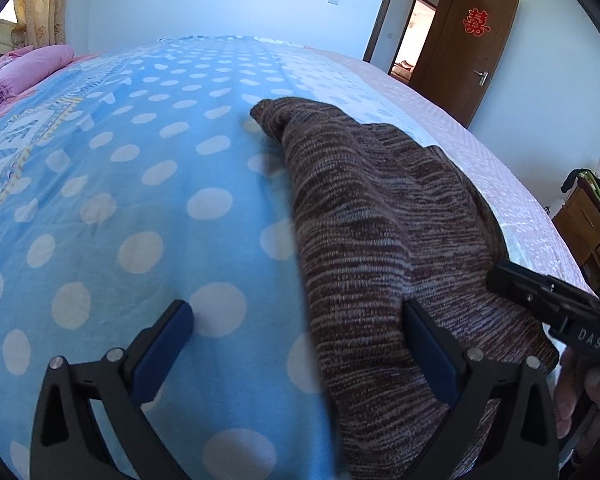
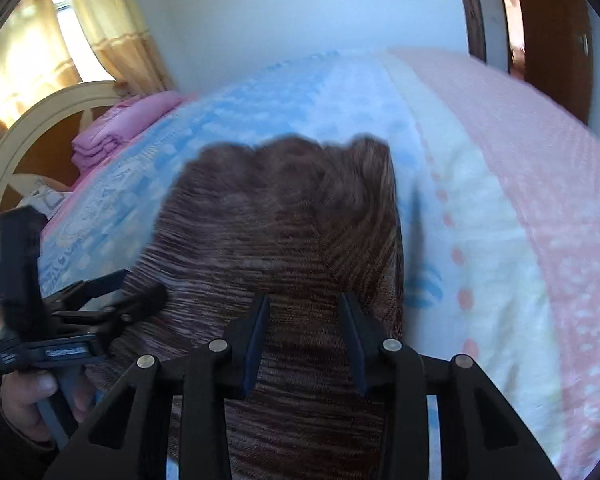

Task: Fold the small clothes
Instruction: 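Grasp the end of the folded brown sweater with the right gripper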

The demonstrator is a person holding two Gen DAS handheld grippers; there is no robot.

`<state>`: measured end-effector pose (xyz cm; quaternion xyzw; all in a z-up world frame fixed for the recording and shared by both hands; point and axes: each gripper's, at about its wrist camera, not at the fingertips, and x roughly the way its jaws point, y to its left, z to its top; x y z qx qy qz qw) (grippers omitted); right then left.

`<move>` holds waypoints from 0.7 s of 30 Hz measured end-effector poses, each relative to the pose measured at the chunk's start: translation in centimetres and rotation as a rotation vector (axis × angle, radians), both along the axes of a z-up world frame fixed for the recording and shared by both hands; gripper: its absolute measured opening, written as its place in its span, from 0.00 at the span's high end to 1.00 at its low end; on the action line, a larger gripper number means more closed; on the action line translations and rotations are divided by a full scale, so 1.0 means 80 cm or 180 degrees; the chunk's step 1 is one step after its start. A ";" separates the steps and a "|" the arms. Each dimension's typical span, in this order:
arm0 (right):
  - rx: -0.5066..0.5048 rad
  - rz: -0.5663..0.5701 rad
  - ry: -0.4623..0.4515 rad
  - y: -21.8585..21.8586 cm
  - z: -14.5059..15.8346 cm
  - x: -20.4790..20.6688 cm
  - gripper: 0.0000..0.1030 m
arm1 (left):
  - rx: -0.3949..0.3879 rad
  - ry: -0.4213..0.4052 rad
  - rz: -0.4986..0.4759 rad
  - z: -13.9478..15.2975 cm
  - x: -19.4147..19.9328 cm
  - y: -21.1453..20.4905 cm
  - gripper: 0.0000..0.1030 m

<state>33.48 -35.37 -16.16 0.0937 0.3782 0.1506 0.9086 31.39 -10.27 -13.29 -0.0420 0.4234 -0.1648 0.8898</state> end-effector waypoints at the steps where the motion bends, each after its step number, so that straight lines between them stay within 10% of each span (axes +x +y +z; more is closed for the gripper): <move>1: 0.0029 -0.0013 -0.0023 -0.003 0.000 0.000 0.65 | 0.0008 -0.0008 -0.0009 0.001 -0.001 -0.001 0.00; 12: 0.0195 0.0043 -0.0081 -0.014 -0.006 -0.007 0.65 | 0.0065 0.0015 -0.0433 0.002 -0.010 -0.029 0.01; 17: 0.0255 0.0130 -0.0050 -0.020 -0.006 -0.005 0.65 | -0.0400 -0.0057 -0.0560 0.006 -0.018 -0.010 0.39; 21: 0.0449 0.0154 -0.0116 -0.035 0.004 -0.005 0.61 | -0.0249 -0.0083 -0.0600 0.006 -0.020 -0.023 0.40</move>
